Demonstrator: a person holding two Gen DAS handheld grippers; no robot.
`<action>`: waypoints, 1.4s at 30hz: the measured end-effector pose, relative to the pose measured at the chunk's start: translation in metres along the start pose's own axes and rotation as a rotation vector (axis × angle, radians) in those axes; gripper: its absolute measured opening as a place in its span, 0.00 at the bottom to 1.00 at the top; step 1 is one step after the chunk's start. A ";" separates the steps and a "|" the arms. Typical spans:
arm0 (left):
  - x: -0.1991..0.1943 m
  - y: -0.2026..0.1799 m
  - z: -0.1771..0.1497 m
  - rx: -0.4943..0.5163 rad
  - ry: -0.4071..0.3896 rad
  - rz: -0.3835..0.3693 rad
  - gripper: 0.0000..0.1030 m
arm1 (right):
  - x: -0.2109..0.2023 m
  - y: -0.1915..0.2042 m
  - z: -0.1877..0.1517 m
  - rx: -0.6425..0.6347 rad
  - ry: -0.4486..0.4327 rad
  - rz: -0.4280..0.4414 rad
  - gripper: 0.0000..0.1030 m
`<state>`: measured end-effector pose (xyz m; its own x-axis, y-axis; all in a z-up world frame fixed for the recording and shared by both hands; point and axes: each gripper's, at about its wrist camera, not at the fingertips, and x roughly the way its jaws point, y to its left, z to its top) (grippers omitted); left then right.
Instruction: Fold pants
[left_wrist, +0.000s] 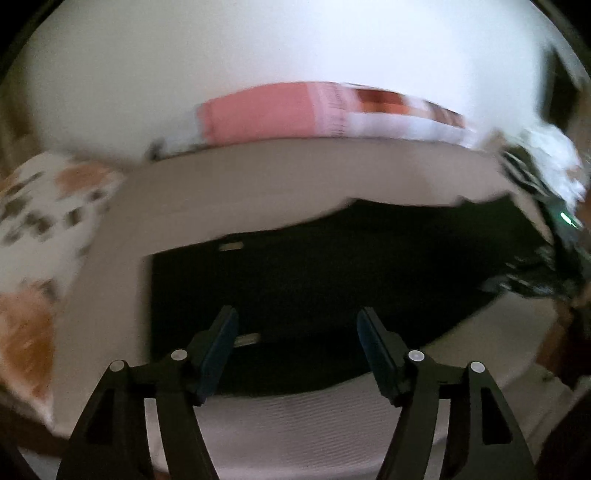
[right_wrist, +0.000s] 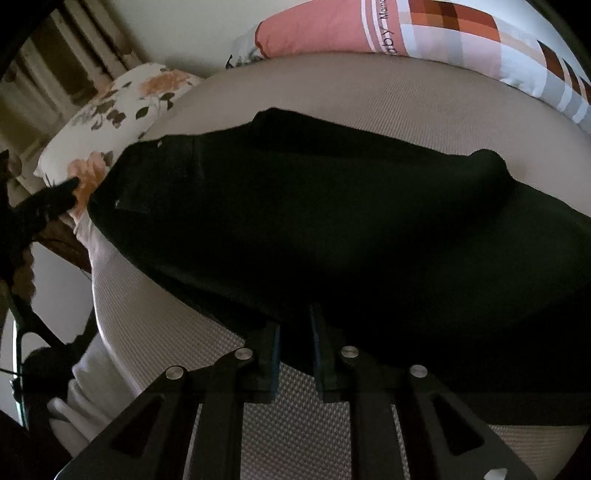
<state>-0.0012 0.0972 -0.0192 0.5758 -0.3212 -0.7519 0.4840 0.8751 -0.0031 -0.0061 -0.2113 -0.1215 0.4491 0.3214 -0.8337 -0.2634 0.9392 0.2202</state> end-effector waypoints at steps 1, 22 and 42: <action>0.008 -0.014 0.002 0.029 0.007 -0.026 0.66 | -0.001 0.000 0.001 -0.002 -0.003 -0.001 0.14; 0.123 -0.167 0.022 0.300 0.108 -0.224 0.17 | -0.006 -0.001 0.013 0.017 -0.021 0.041 0.16; 0.130 -0.155 0.033 0.149 0.135 -0.270 0.09 | -0.102 -0.214 -0.094 0.732 -0.287 -0.102 0.34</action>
<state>0.0209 -0.0923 -0.0947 0.3254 -0.4747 -0.8178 0.7039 0.6991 -0.1257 -0.0759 -0.4564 -0.1308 0.6697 0.1544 -0.7264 0.3748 0.7742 0.5101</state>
